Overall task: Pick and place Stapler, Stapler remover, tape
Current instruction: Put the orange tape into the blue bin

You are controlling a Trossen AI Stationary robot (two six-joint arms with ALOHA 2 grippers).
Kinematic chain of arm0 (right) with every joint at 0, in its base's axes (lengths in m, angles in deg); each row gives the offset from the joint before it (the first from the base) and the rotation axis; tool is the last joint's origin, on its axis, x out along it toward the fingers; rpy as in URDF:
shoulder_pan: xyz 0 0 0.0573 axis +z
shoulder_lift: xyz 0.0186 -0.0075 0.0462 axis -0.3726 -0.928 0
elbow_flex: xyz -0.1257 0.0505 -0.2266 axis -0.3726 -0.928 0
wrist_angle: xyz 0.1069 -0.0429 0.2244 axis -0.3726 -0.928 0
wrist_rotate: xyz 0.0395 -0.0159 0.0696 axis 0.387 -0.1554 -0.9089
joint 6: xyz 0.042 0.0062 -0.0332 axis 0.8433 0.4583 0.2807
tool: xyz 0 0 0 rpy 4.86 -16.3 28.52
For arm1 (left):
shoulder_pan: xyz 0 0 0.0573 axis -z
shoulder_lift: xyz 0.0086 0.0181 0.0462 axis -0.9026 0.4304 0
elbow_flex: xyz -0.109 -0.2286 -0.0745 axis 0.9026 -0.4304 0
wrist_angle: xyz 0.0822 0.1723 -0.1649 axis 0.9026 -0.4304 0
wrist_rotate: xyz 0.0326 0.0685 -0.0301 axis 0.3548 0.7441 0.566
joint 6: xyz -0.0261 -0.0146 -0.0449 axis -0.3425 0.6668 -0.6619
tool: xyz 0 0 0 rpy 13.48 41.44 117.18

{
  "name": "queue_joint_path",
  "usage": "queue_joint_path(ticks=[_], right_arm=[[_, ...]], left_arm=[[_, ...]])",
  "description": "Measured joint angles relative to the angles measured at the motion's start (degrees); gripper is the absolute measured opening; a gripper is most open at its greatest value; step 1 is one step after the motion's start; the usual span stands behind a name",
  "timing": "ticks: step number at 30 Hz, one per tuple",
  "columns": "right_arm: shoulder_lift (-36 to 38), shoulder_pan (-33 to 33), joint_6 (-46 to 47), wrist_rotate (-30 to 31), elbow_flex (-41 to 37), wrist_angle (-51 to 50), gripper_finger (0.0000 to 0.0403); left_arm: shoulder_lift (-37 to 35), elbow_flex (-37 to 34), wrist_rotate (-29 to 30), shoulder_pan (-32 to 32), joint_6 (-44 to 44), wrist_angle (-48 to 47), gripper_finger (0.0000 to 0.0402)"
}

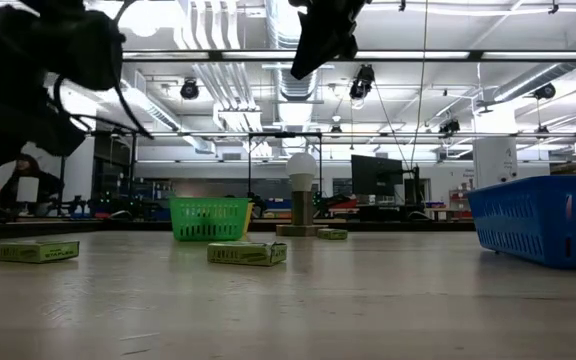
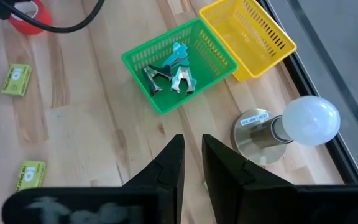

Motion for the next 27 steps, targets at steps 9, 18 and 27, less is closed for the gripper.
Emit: queue_joint_path(ticks=[9,18,27], right_arm=[[0.00,0.00,0.48,-0.02,0.01,-0.95,0.0052],[0.26,-0.02,3.66,-2.97,0.00,-14.68,0.0052],[0.35,1.30,11.29,-3.32,0.00,-24.08,0.0052]], left_arm=[[0.00,-6.66,-0.34,-0.01,2.15,10.92,0.0165],[-0.66,-10.23,-0.53,-0.01,3.39,16.68,0.0092],[-4.15,-7.57,3.77,-0.07,11.37,18.34,0.0040]])
